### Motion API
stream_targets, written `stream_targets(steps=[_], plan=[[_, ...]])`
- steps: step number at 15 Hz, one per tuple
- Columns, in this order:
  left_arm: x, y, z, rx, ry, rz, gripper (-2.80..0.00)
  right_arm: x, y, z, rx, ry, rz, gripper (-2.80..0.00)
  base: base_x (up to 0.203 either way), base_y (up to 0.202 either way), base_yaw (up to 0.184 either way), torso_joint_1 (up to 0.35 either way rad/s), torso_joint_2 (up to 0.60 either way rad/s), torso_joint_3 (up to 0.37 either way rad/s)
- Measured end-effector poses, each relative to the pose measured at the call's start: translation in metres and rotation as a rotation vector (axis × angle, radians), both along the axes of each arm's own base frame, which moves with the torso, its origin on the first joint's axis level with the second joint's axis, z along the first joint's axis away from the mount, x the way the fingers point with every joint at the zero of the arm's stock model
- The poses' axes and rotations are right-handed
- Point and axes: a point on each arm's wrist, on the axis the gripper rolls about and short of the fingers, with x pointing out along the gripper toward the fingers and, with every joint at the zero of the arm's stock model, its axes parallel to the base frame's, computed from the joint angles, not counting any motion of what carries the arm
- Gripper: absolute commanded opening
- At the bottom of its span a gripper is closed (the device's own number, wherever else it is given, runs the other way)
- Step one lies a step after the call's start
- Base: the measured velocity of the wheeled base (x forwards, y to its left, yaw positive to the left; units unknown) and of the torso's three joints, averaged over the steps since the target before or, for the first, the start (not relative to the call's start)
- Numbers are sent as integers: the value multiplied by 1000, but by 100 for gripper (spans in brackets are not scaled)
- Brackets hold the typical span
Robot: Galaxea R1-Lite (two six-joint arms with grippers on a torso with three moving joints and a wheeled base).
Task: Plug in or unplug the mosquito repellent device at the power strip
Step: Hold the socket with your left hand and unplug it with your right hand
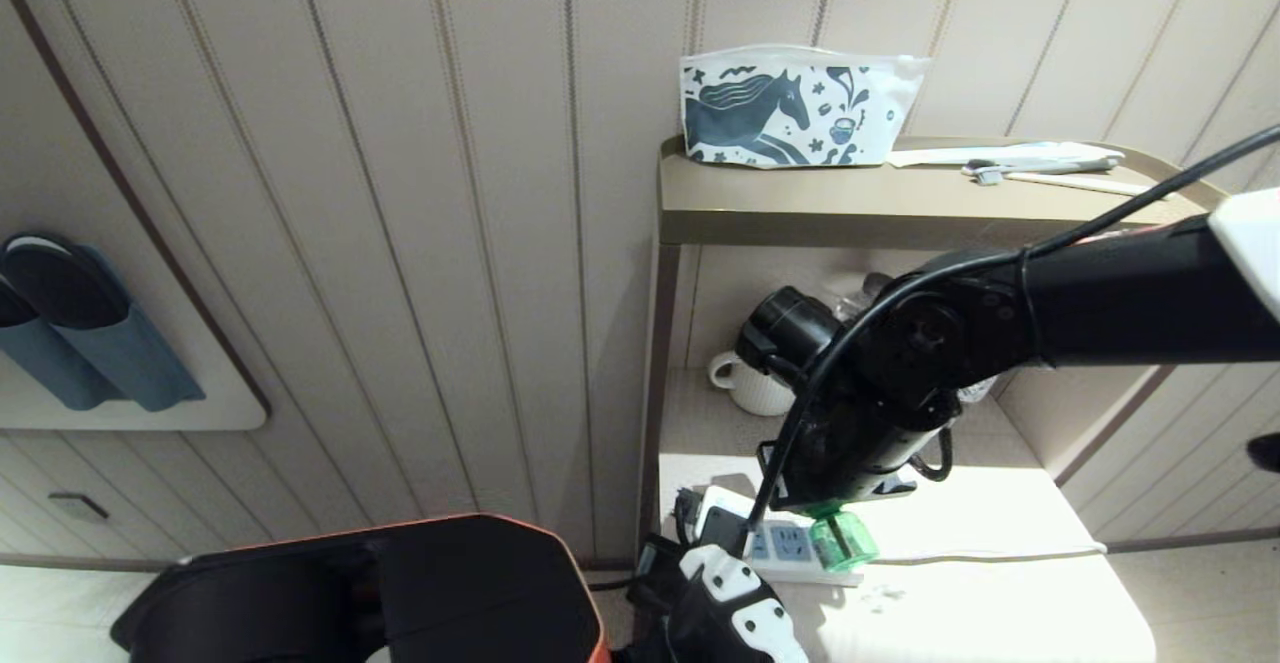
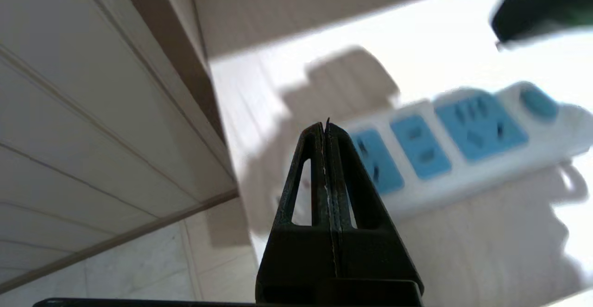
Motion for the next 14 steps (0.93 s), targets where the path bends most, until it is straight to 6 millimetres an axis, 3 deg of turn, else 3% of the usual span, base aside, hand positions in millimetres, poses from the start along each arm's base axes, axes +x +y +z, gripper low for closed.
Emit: stream_targets(steps=[5,8,11,14], plan=[[16,21,50,-67,-55,54,-280,-16,-11,13,13,-19,0,-280,0,0,0,0,0,0],[32,52,74,-89,-78,125,-280,-26,-18,20,20,-29,-1,-280,0,0,0,0,0,0],[49,104,81,-62,-69,249,-280,-38,-26,28,32,-46,0,-280,0,0,0,0,0,0],[62,177,91,-18,-62,430,-280,-49,-32,35,45,-61,4,-280,0,0,0,0,0,0]])
